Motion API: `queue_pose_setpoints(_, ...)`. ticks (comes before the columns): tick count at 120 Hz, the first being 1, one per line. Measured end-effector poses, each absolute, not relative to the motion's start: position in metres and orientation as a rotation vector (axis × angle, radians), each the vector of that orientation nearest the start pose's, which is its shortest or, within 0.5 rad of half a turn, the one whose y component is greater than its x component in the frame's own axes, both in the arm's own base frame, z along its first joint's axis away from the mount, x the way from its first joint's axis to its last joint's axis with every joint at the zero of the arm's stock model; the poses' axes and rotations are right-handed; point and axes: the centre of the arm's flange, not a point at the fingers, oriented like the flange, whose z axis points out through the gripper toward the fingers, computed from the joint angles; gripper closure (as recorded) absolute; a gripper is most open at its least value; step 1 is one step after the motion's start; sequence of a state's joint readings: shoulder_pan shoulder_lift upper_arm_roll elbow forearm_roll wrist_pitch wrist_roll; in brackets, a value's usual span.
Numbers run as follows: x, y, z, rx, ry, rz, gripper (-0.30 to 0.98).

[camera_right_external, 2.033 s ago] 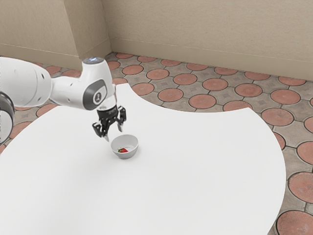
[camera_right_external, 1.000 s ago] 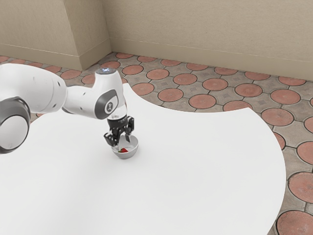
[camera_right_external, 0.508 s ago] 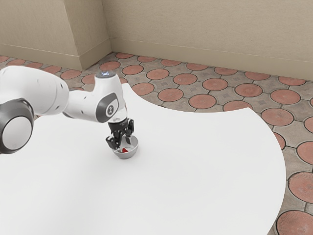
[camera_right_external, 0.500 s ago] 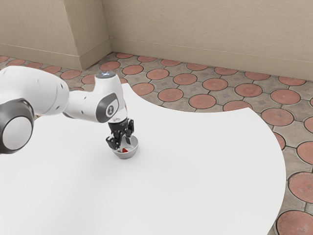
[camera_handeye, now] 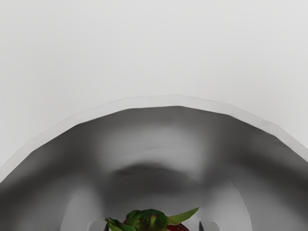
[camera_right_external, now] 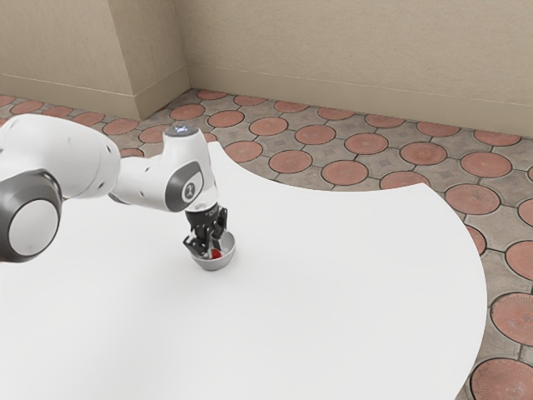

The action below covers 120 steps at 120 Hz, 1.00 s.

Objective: Take strawberry from the bowl

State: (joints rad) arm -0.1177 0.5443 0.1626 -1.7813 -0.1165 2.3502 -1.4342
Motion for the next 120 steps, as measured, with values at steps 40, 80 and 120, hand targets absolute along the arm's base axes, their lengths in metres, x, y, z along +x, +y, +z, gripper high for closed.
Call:
queue_pose_setpoints(40,0.662,0.019,0.258,-2.265,-2.209,-0.051,0.67)
queue_pose_setpoints(80,0.66,-0.01,0.329,-2.347,-2.202,-0.121,0.76)
queue_pose_setpoints(120,0.656,-0.148,0.339,-2.553,-1.947,-0.112,0.77)
